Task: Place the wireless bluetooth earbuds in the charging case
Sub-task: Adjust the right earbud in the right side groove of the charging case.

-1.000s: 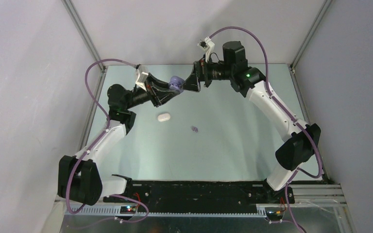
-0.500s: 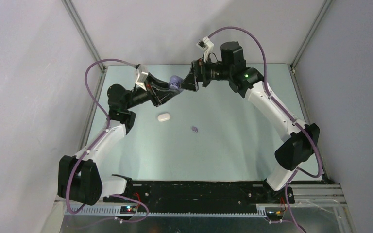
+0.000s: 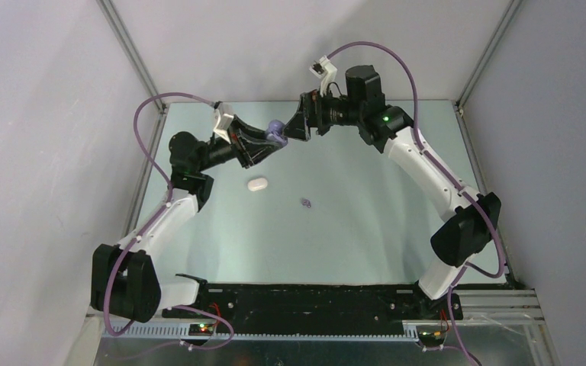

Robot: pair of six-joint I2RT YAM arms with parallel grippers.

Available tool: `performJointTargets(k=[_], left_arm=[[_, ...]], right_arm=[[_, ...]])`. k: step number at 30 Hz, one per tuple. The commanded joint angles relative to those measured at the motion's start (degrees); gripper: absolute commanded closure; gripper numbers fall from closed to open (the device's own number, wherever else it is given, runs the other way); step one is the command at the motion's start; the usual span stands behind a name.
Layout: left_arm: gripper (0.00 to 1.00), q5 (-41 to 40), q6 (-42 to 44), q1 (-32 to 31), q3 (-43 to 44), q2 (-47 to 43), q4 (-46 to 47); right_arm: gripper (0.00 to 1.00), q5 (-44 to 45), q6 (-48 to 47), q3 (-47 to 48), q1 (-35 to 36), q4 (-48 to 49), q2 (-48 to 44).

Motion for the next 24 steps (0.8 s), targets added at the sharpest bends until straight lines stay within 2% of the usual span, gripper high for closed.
performJointTargets(k=[1,3,6,10,20,24], left_arm=[[1.0,1.89,-0.22,0.06,0.86,-1.35,4.97],[1.0,1.7,-0.33,0.11,0.84,-1.18,5.1],[1.0,1.48,-0.6,0.21,0.87,-1.04,5.13],[1.0,0.47,-1.53,0.52,0.73,-0.72,5.17],[1.0,-0.82,-2.74,0.95,0.53,-0.72,5.03],[1.0,-0.58,-1.58,1.02,-0.1,-0.89,4.56]], right_arm=[[0.05,2.18,-0.96,-0.1,-1.43,-0.9,1.61],[0.01,-4.23,-0.9,-1.11,-2.14,1.22,1.44],[0.01,-11.48,-0.48,-1.33,-3.35,3.98,1.4],[0.0,-16.41,0.2,-0.84,-3.86,5.93,1.39],[0.01,-20.53,0.1,-0.28,-3.76,7.19,0.57],[0.01,-16.87,1.17,1.77,-2.89,6.42,0.4]])
